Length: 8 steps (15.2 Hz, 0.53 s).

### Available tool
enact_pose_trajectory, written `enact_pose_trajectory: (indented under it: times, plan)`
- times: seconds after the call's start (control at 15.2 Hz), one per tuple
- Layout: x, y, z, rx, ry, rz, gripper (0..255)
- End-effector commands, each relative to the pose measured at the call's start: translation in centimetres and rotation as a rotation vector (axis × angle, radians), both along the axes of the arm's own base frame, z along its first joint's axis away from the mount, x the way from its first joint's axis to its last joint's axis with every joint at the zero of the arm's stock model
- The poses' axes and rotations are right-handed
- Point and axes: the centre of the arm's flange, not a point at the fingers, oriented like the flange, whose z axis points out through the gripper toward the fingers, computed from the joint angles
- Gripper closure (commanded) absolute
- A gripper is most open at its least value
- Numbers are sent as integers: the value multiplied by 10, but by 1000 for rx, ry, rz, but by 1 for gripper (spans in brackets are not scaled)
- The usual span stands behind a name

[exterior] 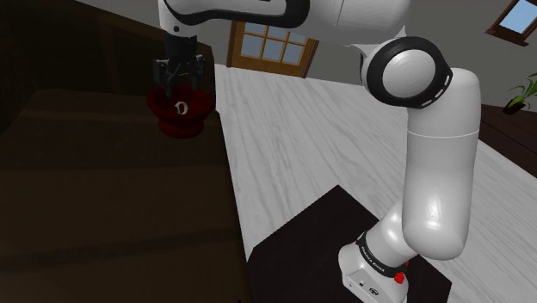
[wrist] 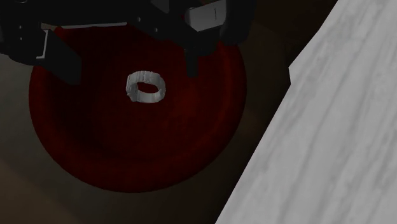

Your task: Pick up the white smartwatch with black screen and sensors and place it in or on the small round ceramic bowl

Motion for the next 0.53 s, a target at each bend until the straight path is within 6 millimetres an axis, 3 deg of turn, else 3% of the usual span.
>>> enact_pose_trajectory:
  times: [0.0,0.13,0.4,0.46]
  plan:
    - [0,0,0,0,0,0,0]
    - [0,0,0,0,0,0,0]
    - [0,1,50,0,0,0,0]
    - [0,1,50,0,0,0,0]
